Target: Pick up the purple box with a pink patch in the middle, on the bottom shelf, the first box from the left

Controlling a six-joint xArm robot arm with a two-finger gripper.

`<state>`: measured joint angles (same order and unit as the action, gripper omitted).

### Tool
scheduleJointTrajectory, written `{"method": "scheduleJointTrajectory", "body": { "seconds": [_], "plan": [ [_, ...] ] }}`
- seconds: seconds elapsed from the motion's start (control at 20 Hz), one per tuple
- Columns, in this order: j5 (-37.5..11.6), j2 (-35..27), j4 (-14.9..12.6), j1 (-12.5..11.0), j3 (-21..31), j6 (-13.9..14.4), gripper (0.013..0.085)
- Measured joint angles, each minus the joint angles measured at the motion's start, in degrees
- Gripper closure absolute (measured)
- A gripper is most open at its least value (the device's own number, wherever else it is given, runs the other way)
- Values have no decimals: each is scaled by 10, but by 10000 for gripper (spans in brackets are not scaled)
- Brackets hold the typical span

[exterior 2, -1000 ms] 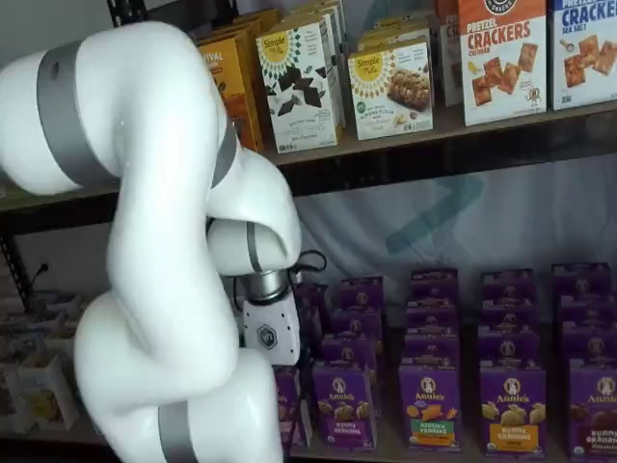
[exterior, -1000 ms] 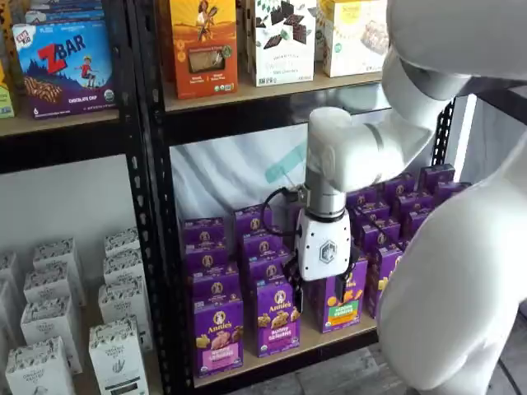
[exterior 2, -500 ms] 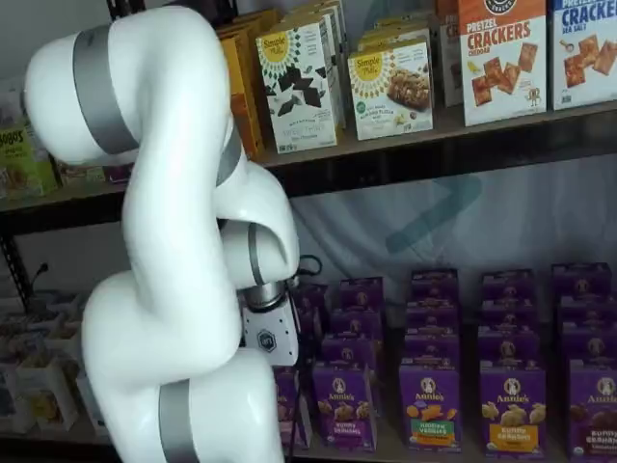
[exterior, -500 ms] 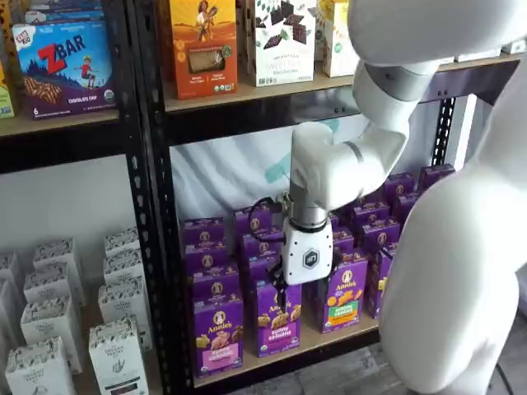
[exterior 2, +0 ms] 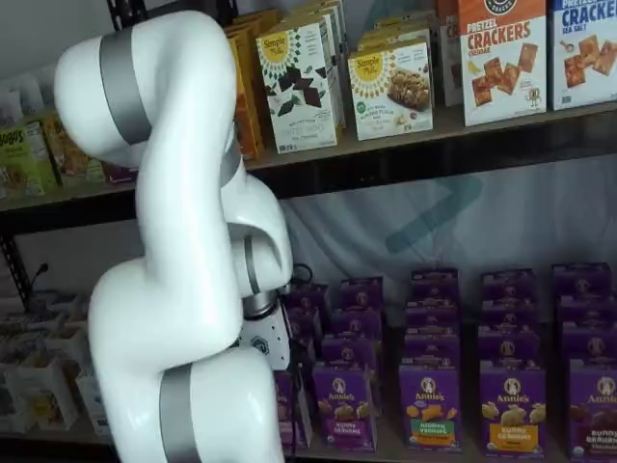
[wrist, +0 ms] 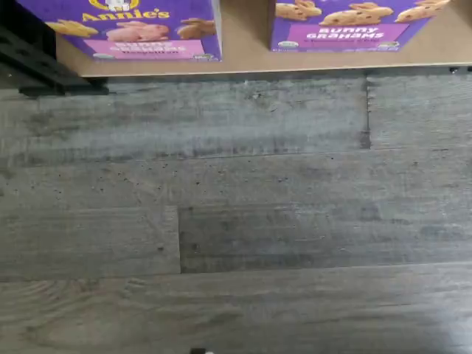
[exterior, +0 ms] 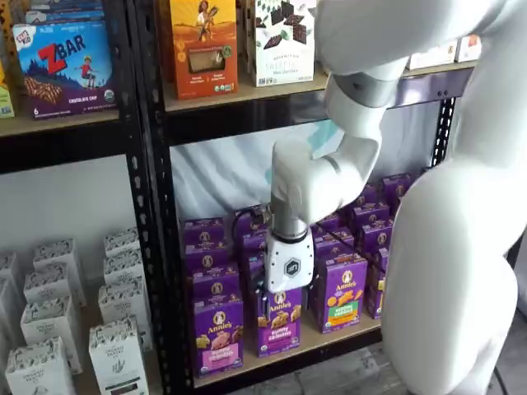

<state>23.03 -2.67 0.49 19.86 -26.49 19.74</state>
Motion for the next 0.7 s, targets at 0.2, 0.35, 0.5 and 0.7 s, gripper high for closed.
{"method": "scheduleJointTrajectory", "body": {
  "seconds": [0.2,0.35,0.5,0.7],
  "plan": [
    [1,-35,-1,14,-26,15,130],
    [-5,-59,-10,21,-45,30,130],
    [-9,-87,-17,25,-71,40,130],
    [-1,-123,-1,28,-107,29,130]
  ]
}}
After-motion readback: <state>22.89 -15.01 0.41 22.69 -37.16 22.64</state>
